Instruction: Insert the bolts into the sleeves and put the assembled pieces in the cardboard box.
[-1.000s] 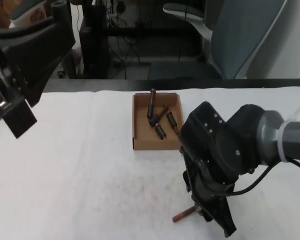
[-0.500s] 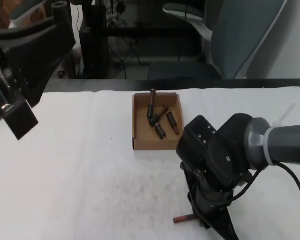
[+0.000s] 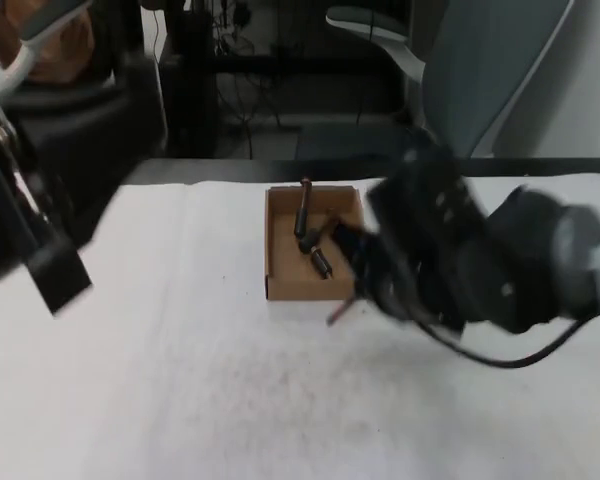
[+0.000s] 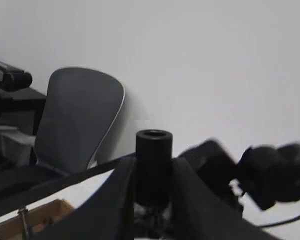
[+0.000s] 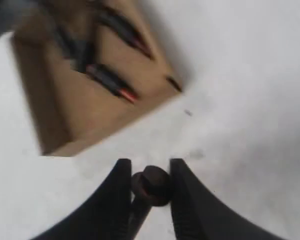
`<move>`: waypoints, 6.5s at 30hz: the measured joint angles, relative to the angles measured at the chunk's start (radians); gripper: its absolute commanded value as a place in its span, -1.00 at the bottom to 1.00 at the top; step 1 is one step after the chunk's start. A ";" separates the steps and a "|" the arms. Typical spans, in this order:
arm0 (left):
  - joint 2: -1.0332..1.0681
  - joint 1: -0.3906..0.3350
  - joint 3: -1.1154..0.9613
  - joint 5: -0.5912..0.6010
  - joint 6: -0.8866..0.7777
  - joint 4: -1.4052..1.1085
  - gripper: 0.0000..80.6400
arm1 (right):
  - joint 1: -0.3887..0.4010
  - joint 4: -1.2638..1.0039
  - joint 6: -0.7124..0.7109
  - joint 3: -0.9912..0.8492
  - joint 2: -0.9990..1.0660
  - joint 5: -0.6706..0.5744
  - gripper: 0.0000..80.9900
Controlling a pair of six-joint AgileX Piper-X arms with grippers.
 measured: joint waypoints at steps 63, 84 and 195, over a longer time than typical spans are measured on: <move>0.314 -0.448 0.135 -0.379 -0.039 -0.295 -0.96 | 0.138 -0.157 -1.006 -0.008 -0.439 -0.396 -0.99; 0.319 -0.448 0.145 -0.374 -0.064 -0.333 -0.96 | 0.138 -0.176 -1.006 0.002 -0.439 -0.393 -0.99; -0.220 0.466 0.041 -0.124 0.132 0.228 -0.95 | -0.101 0.061 -1.035 0.466 -1.130 0.318 -0.99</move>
